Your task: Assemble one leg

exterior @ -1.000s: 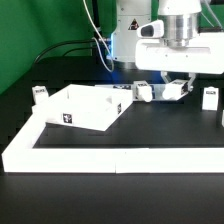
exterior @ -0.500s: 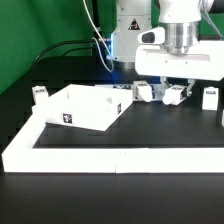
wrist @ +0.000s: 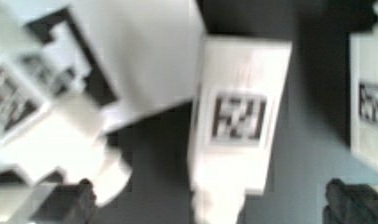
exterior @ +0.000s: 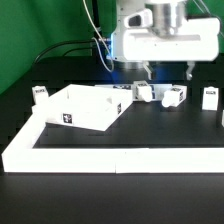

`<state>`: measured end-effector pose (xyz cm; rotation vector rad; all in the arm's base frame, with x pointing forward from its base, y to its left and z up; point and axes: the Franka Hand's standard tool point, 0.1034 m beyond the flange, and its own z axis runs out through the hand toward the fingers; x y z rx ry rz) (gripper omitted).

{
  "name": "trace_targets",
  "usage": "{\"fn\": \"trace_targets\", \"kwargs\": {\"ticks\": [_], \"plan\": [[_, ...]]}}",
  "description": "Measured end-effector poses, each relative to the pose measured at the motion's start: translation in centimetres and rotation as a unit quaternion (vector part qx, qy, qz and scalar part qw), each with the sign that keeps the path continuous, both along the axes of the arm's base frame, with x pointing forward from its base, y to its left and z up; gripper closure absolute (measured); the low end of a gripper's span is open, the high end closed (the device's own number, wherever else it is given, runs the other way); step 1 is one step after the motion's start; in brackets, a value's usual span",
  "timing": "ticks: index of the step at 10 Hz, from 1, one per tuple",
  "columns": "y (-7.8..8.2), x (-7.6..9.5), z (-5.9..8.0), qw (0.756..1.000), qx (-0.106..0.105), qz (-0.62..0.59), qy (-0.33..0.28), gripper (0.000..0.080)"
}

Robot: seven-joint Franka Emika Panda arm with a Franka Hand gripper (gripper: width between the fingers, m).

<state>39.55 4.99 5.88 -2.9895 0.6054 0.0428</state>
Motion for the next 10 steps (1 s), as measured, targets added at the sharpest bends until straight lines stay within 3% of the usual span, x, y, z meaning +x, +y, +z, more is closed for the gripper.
{"fn": "trace_targets", "kwargs": {"ticks": [1, 3, 7, 8, 10], "plan": [[-1.9, 1.5, 1.0, 1.0, 0.006, 0.009, -0.007, 0.0152], [-3.3, 3.7, 1.4, 0.993, -0.006, 0.109, -0.043, 0.0151], [-3.3, 3.5, 1.2, 0.992, -0.008, 0.115, -0.044, 0.0151], [-3.9, 2.8, 0.9, 0.985, -0.02, 0.159, -0.055, 0.0151], [-6.7, 1.2, 0.5, 0.961, -0.027, 0.269, -0.053, 0.0151]]}}
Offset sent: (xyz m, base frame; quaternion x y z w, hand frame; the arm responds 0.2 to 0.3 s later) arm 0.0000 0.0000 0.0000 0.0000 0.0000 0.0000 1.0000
